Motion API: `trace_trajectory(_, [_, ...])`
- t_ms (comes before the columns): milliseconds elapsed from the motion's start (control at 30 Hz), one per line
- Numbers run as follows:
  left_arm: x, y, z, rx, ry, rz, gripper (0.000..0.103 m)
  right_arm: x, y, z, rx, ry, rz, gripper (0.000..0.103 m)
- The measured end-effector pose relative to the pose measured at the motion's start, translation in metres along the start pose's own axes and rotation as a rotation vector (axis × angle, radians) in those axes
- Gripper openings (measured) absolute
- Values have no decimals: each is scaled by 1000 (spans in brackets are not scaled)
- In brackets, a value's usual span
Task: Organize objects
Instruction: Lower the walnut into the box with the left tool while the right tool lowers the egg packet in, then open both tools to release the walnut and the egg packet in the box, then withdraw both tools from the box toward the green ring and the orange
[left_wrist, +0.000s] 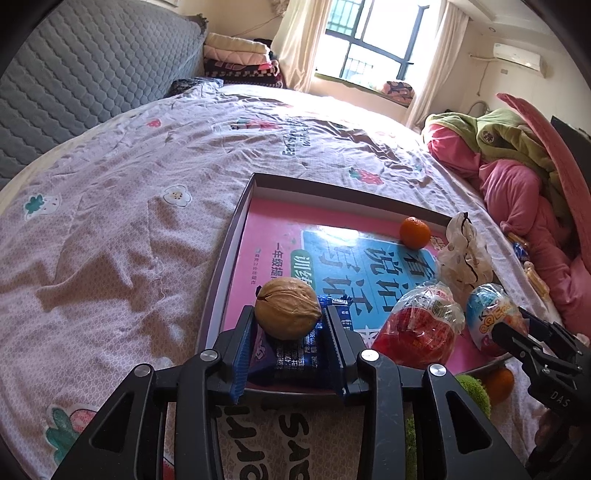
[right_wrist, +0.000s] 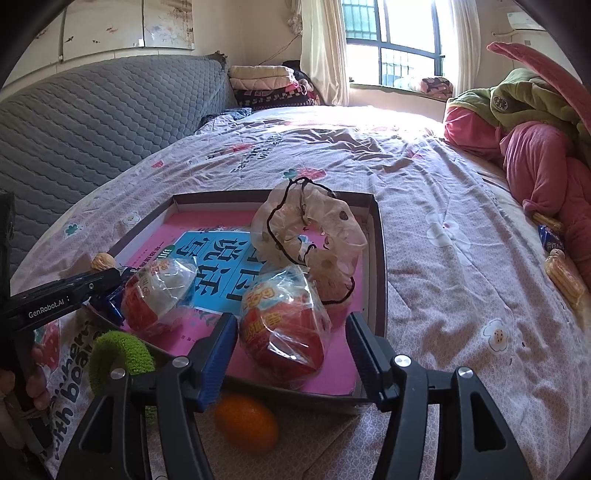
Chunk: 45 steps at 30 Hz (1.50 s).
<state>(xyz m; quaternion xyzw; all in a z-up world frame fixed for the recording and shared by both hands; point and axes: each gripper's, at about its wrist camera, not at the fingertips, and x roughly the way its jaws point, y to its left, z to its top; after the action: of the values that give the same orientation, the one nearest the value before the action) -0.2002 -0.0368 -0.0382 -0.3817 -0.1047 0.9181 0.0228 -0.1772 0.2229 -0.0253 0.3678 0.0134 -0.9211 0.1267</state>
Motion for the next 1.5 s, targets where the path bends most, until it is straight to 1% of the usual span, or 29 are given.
trace_trajectory(100, [-2,-1,-1,0,-1,2,41,-2,0,0,-1,-4,-2,65])
trace_trajectory(267, [-4,-1,-2,1,-3,7,43,-7,0,2,0,-16,1,67])
trace_trajectory(633, [-16,1,-1,-3,-13,17,44,-15,-3,5,17,-36,9,67])
trace_trajectory(833, [-24,-3,1,3,-28,16,44,-21,-4,6,24,-55,11,68])
trace_trajectory(1000, [-31,-10,1,10,-31,7,44,-25,-5,7,28,-62,17,70])
trace_trajectory(1033, [-33,-12,1,13,-34,5,45,-27,-5,8,29,-66,15,70])
trace_trajectory(1100, [-36,-16,1,18,-38,3,51,-29,-5,9,24,-71,15,71])
trace_trajectory(1267, [-45,-26,2,30,-47,-2,54,-37,-2,10,-4,-100,-12,72])
trace_trajectory(1300, [-47,-27,1,31,-50,-1,56,-39,-2,11,-9,-106,-13,72])
trace_trajectory(1500, [-59,-35,1,37,-65,-4,59,-49,-3,13,-6,-134,-8,74])
